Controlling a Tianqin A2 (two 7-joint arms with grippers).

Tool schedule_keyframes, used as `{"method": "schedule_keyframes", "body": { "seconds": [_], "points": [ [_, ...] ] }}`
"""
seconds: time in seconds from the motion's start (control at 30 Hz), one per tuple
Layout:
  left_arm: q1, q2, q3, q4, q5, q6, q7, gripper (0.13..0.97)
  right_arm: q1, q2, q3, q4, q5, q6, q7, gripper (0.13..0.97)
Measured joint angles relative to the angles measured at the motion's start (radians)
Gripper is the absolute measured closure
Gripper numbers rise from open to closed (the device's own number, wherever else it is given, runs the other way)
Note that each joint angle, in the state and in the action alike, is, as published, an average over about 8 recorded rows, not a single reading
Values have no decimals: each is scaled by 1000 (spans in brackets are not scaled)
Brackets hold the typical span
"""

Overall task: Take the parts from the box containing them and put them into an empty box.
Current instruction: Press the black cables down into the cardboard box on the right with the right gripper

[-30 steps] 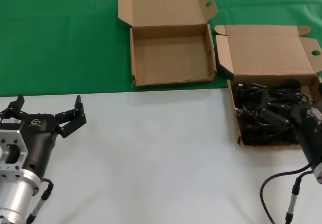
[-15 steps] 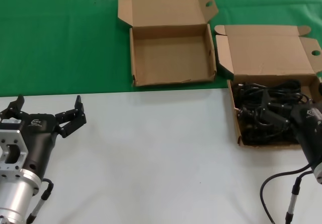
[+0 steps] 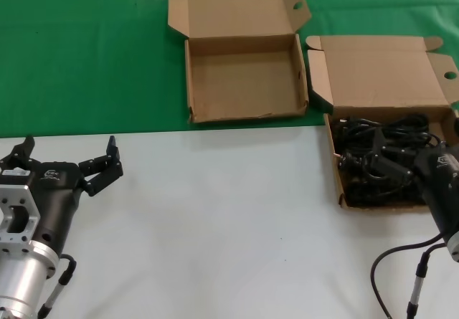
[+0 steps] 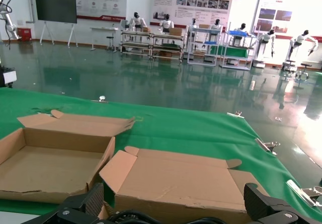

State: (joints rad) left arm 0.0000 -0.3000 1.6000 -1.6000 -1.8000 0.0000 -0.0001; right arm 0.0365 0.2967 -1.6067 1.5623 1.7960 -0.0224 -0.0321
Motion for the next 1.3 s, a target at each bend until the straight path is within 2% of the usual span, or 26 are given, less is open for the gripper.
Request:
{"method": "schedule_keyframes", "body": {
  "seconds": [0.5,0.8,1.07,1.1,1.3],
  "points": [
    [0,0,0,0,0,0,0,173,0,0,0,0,0,0,0,129],
    [0,0,0,0,0,0,0,280,1,0,-1,-1,0,1,0,129],
    [0,0,0,0,0,0,0,454,12,14,-25,-13,6,16,7,129],
    [0,0,0,0,0,0,0,454,13,18,-30,-13,8,20,8,129],
    [0,0,0,0,0,0,0,617,20,51,-69,-14,24,43,11,129]
  ]
}}
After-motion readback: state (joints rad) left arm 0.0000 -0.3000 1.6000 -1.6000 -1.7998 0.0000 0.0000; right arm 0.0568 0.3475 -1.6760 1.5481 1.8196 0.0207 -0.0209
